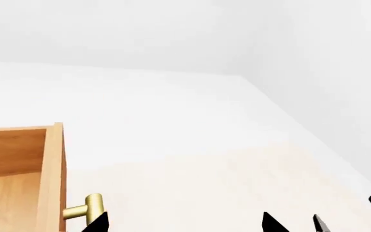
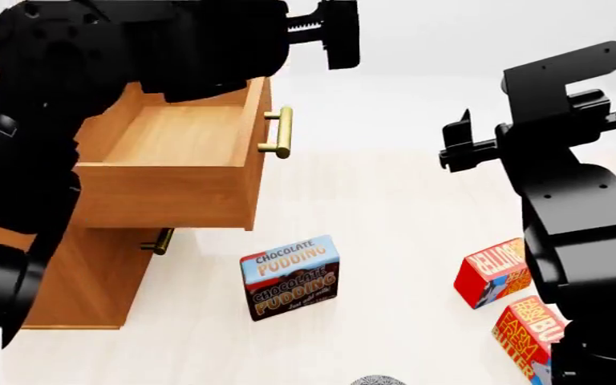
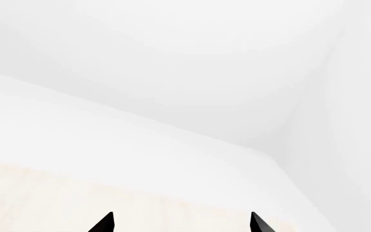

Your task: Put the bowl in the top drawer of the cabinet.

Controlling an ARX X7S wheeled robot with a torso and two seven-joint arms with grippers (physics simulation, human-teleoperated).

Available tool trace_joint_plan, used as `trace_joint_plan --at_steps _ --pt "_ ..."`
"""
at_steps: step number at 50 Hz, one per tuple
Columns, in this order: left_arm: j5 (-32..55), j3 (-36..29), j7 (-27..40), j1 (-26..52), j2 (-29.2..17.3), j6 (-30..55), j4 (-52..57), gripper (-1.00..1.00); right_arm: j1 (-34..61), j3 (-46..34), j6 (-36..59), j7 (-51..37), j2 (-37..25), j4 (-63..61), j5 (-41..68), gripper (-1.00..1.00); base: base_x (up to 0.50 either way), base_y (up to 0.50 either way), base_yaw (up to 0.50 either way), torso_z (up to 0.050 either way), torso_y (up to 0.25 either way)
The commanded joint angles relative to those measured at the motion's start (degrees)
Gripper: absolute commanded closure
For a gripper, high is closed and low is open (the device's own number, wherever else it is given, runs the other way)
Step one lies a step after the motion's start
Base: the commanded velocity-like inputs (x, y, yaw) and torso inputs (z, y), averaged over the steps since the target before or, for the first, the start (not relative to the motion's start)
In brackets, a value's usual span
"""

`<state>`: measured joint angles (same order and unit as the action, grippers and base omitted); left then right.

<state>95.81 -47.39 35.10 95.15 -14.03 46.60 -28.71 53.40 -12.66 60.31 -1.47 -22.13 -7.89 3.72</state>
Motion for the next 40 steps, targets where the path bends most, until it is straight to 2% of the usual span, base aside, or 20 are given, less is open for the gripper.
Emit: trace_joint_plan --at_steps 1,8,19,27,32,40 --pt "9.7 7.2 9.9 1.2 -6.4 0.8 17.7 -1.0 0.1 -0.6 0.8 -0.1 0.1 -0.5 0.0 -1.0 0.0 0.0 0.0 0.0 0.0" --pt "16.5 11.6 17.1 -5.3 -13.4 -0.9 33.6 -1.0 0.6 1.0 2.0 -0.5 0.1 -1.9 0.4 -1.0 0.0 0.0 0.0 0.0 0.0" --pt "23.1 16.7 20.5 -21.6 -22.6 -5.7 53.1 -1.0 -1.0 1.9 5.5 -2.7 -1.7 -11.4 -1.0 -1.0 0.0 0.0 0.0 0.0 0.0" --pt "26.2 17.8 21.8 -32.9 -26.3 -8.6 64.6 -1.0 -4.1 5.1 5.8 -3.9 -2.0 -16.2 -1.0 -1.0 0.0 0.0 0.0 0.0 0.0" --pt "25.3 16.6 21.4 -38.8 -26.8 -8.3 69.7 -1.0 -5.7 4.9 5.1 -4.6 -2.6 -16.9 -1.6 -1.0 0.0 0.0 0.0 0.0 0.0" --pt "19.4 14.4 17.3 -46.7 -26.5 -7.7 66.1 -1.0 -7.2 3.4 3.4 -5.3 -2.9 -16.6 -2.4 -1.0 0.0 0.0 0.0 0.0 0.0"
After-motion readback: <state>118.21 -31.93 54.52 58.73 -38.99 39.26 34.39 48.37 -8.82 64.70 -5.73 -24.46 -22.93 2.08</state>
